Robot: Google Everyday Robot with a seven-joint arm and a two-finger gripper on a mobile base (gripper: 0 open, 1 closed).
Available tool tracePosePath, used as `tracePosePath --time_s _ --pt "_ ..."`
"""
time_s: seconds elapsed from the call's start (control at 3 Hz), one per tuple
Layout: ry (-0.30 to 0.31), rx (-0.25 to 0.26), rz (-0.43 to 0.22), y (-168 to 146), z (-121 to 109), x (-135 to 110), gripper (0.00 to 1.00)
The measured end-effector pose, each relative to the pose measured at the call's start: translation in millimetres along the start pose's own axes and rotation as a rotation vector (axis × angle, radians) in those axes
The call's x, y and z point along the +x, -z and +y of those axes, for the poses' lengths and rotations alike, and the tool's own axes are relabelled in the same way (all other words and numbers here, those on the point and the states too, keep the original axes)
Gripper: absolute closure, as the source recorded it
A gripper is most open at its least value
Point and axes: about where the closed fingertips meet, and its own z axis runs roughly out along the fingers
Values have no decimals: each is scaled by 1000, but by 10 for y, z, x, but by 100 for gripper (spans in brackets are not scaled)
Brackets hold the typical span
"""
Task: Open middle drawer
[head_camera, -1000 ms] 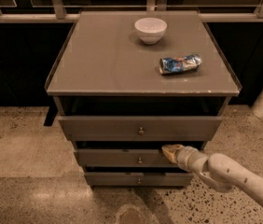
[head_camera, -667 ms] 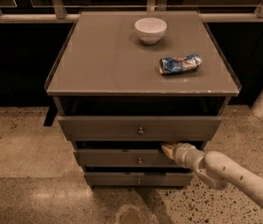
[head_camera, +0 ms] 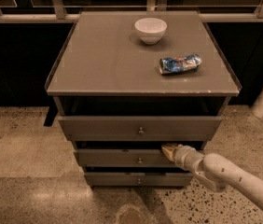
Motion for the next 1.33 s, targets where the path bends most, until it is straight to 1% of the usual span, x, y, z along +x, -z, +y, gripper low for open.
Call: tracePosePath --time_s 0.33,0.67,1.33 --pt "-12 16 14 19 -5 57 100" --pt "-20 12 40 44 20 85 100" --pt "-27 11 51 139 38 42 100"
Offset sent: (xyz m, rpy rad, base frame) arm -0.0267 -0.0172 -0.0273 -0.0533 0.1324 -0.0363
